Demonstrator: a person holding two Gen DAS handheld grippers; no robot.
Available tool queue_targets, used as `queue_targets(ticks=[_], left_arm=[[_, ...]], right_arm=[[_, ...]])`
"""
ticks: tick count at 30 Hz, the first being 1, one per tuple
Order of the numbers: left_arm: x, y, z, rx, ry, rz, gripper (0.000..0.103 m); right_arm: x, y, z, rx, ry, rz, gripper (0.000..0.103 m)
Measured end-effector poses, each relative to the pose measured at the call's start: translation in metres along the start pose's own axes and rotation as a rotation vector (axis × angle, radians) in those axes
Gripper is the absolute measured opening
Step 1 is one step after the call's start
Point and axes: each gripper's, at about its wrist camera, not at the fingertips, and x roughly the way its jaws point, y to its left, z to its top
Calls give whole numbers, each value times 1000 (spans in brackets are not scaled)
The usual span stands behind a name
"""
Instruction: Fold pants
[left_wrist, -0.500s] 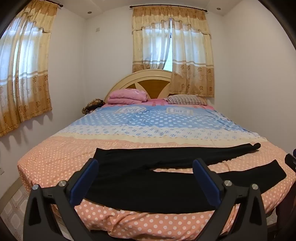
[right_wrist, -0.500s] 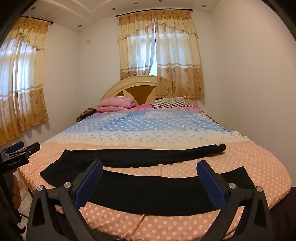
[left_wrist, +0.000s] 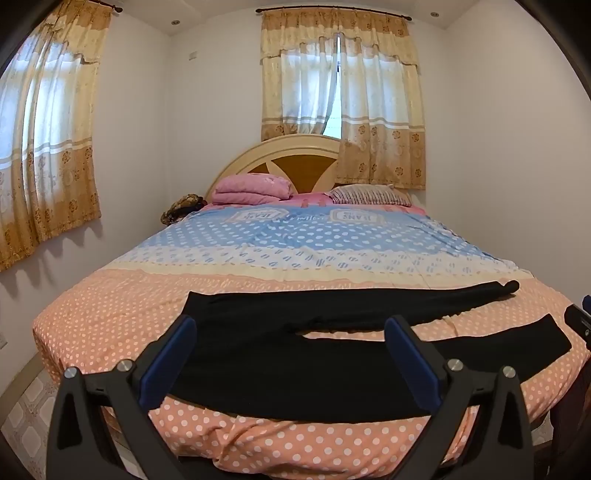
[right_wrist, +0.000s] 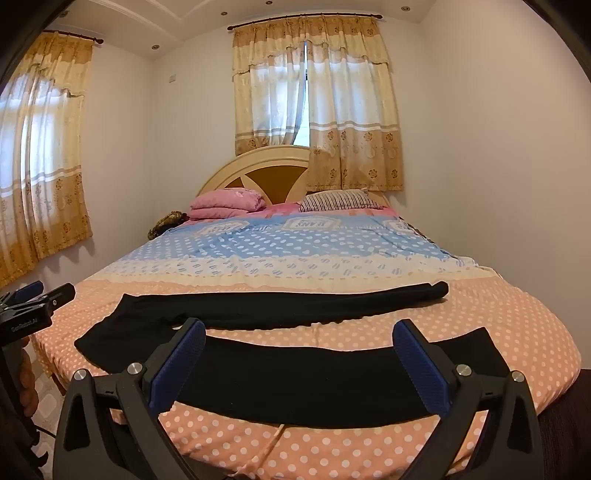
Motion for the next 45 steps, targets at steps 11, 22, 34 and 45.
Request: queue_targets(ticks=[11,22,34,45], left_arm=[[0,2,2,-4,5,-3,103],[1,3,3,-4,8,-3,103],[4,1,1,-5,14,-5,103],[5,0,-2,-5,18,-6,103]], right_arm=[[4,-1,-4,-1,5,-2,102],[5,-1,-8,1,9,-4,102],[8,-4,-7,5,16,-8,102],[7,-4,-4,2,24,-10,102]])
